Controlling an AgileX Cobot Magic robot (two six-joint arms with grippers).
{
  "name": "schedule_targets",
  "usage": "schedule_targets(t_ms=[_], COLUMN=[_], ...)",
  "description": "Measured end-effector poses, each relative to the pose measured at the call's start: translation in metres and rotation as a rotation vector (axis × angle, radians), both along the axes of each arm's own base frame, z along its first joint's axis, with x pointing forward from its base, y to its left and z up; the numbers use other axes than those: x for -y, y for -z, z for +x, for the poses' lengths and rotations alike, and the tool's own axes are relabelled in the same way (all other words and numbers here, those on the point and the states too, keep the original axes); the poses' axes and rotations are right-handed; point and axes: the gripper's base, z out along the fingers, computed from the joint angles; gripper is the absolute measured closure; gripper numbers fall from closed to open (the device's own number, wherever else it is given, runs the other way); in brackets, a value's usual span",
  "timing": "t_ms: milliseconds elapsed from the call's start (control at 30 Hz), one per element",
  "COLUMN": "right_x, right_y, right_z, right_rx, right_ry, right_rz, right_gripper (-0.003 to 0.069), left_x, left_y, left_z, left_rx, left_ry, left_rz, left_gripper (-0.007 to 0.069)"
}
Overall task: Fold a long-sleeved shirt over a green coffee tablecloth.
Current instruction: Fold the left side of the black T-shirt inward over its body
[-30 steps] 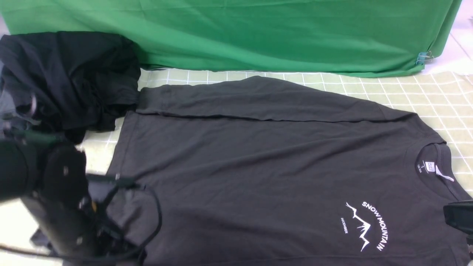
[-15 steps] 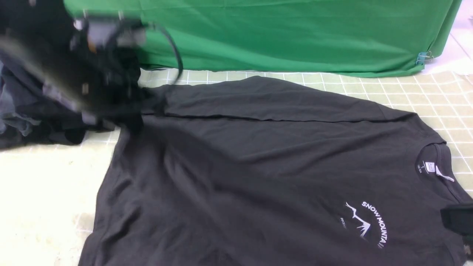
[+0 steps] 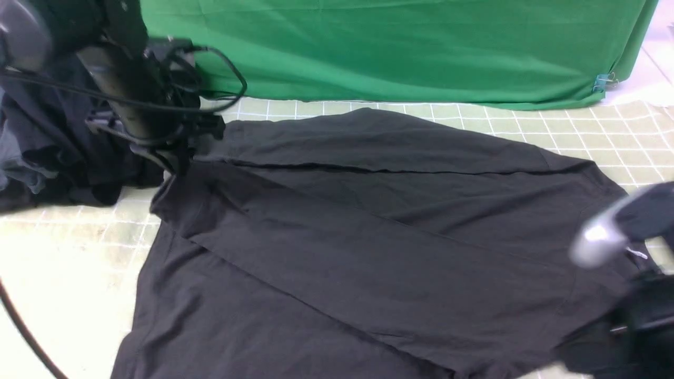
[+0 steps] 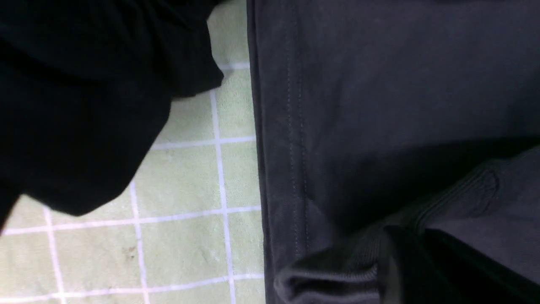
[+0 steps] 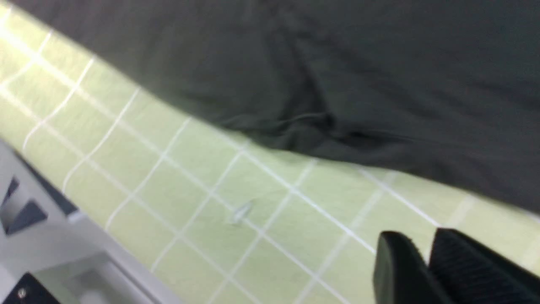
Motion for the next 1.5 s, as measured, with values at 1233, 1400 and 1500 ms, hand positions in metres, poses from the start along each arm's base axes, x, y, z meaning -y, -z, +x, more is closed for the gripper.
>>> schedule_targets(t_ms=[1233,1400,1500], right_x=[-0.055,-0.054,-0.056], right_y=[0.078,0.091,0.095], right_z=[0.01,-0.011,-0.016], right_rx=[-0.132,-0.168,-0.165], right_ry=[-0.064,-0.088,-0.094], right_rz=[-0.187,-0.209,-0.205], right_gripper=[0.0625,0.0607,0.0571], left_x=[0.0,0.0,0.001], left_y=[0.008,0.008,0.008], left_z=[-0.009,-0.011,-0.011], left_rx=[-0.143,-0.159,-0.162], left_ry=[0.068,0.068,0.067], left_rz=[0.014,0.015,0.01], left_gripper=[0.0617,0.0617,0.0617])
